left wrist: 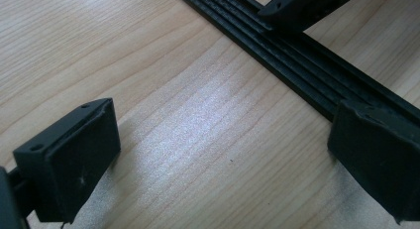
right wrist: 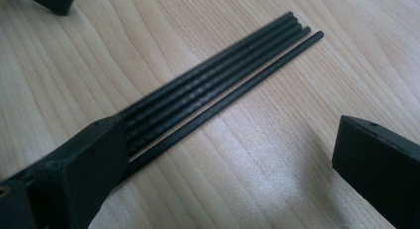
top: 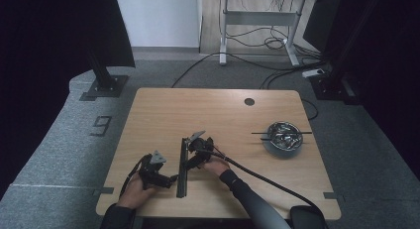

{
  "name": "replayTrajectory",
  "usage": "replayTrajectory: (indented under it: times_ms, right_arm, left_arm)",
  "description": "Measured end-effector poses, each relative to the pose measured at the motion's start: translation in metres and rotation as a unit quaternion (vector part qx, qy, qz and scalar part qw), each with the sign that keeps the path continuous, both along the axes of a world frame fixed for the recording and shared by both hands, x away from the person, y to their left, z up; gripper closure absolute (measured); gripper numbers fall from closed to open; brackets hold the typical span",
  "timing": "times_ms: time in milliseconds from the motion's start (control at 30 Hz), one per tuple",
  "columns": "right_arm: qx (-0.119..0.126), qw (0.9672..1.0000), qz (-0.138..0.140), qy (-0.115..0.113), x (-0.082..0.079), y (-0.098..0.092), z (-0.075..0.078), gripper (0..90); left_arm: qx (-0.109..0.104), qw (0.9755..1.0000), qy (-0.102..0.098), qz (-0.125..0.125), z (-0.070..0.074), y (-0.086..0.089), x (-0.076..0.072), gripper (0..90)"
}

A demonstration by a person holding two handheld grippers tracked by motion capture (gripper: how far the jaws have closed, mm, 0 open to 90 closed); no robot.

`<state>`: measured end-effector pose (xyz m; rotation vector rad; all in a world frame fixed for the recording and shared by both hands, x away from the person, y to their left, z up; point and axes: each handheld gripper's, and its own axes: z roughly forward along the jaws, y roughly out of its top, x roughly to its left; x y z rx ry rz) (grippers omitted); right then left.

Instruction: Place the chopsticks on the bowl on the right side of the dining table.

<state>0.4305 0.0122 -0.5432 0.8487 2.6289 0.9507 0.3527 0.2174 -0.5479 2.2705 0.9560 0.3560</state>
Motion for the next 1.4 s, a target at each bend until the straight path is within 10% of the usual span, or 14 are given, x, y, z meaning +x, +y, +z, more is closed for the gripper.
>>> replayTrajectory:
  times_ms: [1400]
  right_arm:
    - [-0.004,0.9979,-0.064,0.007,0.005,-0.055,-0.003,0.0]
  left_arm:
    - [-0.001,1.0000,0.000,0.001,0.000,0.000,0.000,0.0]
